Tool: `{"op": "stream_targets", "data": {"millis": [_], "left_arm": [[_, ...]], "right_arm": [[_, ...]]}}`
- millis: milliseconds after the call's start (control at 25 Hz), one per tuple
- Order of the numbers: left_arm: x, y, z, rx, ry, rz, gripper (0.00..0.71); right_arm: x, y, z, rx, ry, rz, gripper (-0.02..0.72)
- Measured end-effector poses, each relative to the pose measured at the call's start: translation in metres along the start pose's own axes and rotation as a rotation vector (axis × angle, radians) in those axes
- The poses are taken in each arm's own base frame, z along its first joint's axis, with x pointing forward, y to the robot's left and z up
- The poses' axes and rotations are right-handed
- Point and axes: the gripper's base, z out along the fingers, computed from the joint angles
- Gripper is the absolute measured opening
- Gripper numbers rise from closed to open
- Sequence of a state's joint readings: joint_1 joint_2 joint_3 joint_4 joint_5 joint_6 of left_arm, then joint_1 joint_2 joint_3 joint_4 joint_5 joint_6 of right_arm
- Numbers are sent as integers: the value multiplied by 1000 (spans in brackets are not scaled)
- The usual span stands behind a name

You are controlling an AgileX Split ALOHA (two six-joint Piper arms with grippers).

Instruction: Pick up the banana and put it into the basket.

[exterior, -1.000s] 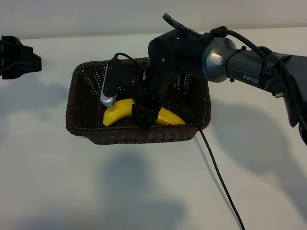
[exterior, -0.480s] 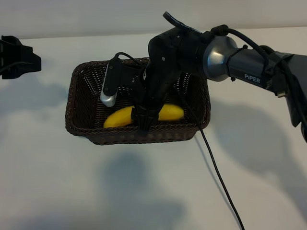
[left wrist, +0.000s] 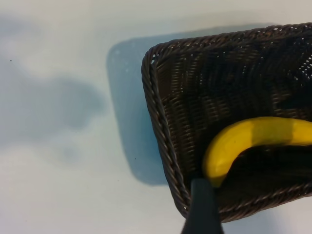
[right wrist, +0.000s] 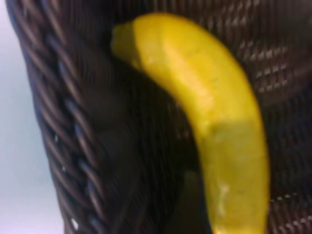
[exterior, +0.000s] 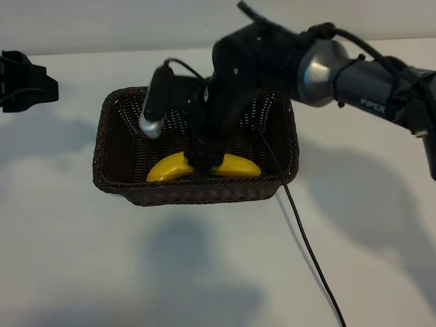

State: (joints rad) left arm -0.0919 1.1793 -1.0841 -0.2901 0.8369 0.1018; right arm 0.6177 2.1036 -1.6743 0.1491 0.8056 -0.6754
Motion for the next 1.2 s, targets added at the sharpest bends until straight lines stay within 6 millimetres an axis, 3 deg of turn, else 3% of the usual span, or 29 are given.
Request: {"op": "stream_targets", "data": {"millis": [360, 880, 1200], "left_arm": [[0, 0, 0, -1, 0, 6, 563], [0, 0, 0, -1, 0, 23, 563], [0, 0, 0, -1, 0, 23, 563]], "right_arm": [[-19, -16, -39, 35, -13, 107, 577], [-2, -39, -55, 61, 60, 299, 578], [8, -50, -91, 83, 50, 451, 578]]}}
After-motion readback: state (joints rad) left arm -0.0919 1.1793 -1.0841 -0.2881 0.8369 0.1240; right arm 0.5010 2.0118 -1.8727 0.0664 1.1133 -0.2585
